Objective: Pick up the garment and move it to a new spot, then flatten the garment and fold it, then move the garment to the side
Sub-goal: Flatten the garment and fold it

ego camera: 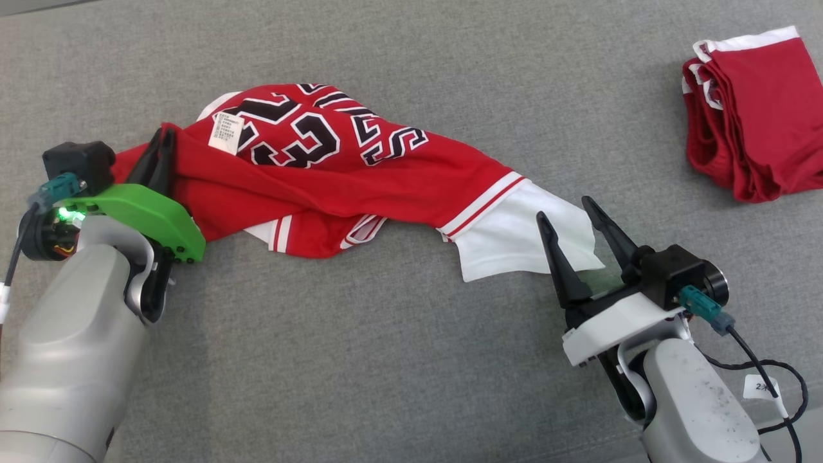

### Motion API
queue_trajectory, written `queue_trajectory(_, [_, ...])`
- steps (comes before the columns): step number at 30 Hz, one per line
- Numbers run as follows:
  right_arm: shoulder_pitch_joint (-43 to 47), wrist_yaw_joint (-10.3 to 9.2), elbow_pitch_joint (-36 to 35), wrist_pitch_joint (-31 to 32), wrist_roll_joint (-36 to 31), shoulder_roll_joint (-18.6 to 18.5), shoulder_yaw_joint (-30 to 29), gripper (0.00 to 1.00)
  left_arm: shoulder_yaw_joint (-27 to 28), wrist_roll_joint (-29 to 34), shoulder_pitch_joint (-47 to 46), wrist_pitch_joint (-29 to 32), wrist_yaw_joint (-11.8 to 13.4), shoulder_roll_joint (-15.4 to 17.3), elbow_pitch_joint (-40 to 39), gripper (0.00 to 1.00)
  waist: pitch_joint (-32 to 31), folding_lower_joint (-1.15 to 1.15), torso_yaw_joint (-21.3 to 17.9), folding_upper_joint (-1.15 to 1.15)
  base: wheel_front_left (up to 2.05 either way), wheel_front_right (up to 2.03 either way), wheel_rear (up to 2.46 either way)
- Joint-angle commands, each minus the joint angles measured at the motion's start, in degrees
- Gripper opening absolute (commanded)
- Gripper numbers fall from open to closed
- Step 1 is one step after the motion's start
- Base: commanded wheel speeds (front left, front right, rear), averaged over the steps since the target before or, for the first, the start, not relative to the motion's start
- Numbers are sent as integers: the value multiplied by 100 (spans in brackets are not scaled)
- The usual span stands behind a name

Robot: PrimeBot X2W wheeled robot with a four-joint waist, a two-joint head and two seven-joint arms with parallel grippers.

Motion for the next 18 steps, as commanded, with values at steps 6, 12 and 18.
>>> queue_trajectory(6, [-6,-9,113,-1,-51,-24,-56,100,-256,-280,54,-3,-17,-27,-1,0,-230,0,126,0,0,0,0])
queue_trajectory(12, [119,-9,197,-1,-49,-25,-158,100,509,226,267,-2,-16,-4,-795,0,-581,0,337,0,0,0,0])
queue_trajectory(18, [375,-9,336,-1,-6,-25,-321,100,1375,957,1237,-2,-16,-318,-1823,0,-1129,0,660,0,0,0,0])
